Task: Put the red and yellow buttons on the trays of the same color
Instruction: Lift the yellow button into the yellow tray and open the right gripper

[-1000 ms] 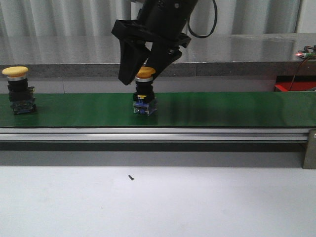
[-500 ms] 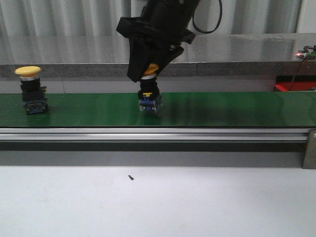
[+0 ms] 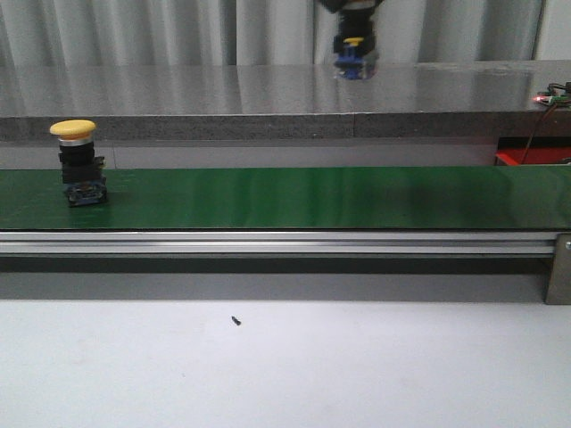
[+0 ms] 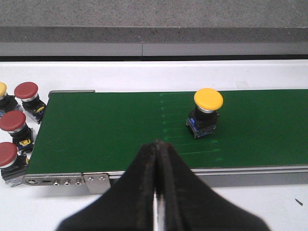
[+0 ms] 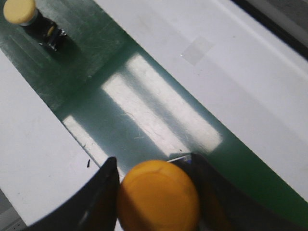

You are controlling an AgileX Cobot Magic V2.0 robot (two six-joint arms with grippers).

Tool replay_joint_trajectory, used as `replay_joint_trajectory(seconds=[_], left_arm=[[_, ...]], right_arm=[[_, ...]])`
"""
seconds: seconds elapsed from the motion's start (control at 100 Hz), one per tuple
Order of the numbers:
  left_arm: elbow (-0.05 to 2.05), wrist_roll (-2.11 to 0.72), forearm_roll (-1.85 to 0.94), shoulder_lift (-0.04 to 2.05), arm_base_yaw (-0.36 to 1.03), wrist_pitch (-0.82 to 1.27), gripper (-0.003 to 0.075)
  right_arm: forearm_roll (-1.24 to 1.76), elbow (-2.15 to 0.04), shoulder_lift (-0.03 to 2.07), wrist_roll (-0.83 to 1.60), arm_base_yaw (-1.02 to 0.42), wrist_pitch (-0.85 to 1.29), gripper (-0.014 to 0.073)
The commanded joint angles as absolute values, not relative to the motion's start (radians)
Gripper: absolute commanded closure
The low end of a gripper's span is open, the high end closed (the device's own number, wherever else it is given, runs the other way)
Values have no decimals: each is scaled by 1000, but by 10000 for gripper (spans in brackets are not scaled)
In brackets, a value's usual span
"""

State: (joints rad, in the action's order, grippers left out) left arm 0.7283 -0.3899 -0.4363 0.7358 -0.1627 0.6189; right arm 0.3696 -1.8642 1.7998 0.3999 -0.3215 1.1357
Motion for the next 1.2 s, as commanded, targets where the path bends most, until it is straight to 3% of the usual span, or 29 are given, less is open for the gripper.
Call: replay_joint_trajectory(seconds=[0.0, 0.48, 0.79, 1.19], left_arm=[[757, -385, -459, 733, -155, 556, 740], [757, -385, -459, 733, -155, 556, 740], [757, -385, -462, 733, -155, 556, 740], [757, -385, -462, 733, -155, 556, 740]], right_arm=[[387, -1887, 1707, 388, -263, 1124, 382], [379, -1505, 1452, 366, 142, 1008, 382], [418, -1322, 1425, 327, 429, 926, 382], [424, -1066, 1427, 287, 584, 579, 382]])
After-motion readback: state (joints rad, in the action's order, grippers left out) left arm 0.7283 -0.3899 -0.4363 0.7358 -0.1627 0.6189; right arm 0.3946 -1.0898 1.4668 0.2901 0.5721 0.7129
